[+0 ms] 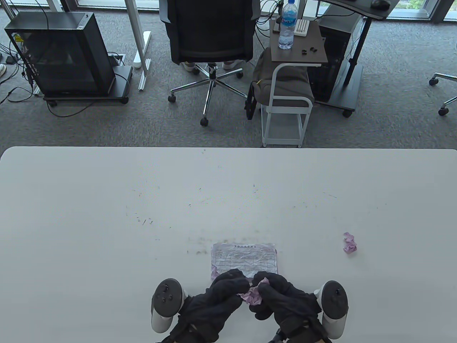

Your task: Flatten crumpled invoices and stack

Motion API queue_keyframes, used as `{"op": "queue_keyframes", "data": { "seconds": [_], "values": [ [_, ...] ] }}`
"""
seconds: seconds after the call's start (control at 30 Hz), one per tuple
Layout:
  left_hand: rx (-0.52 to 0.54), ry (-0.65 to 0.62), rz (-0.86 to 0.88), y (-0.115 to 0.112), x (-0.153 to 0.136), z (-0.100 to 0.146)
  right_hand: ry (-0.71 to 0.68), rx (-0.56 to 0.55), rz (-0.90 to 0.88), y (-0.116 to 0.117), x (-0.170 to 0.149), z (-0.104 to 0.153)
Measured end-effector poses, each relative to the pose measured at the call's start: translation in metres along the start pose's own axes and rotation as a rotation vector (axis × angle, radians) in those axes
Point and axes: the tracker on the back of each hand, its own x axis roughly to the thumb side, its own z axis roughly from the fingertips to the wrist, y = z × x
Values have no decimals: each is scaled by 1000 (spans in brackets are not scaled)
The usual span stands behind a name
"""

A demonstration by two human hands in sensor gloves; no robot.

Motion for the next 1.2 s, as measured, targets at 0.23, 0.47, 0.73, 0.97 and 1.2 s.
{"op": "queue_keyframes", "data": {
  "seconds": [0.23, 0.47, 0.73, 0.97, 1.2],
  "values": [
    [77, -21, -61, 4, 3, 3, 218, 237, 182, 6, -11, -3],
    [154, -19, -498, 1, 19, 4, 35, 26, 257, -2, -6, 2],
    [131, -8, -624, -13, 20, -1, -39, 87, 502, 25, 17, 6],
    [139, 77, -272, 0, 3, -1, -7, -69, 432, 6, 12, 4],
    [181, 84, -408, 13, 3, 2, -51, -130, 343, -19, 17, 6]
  ]
}}
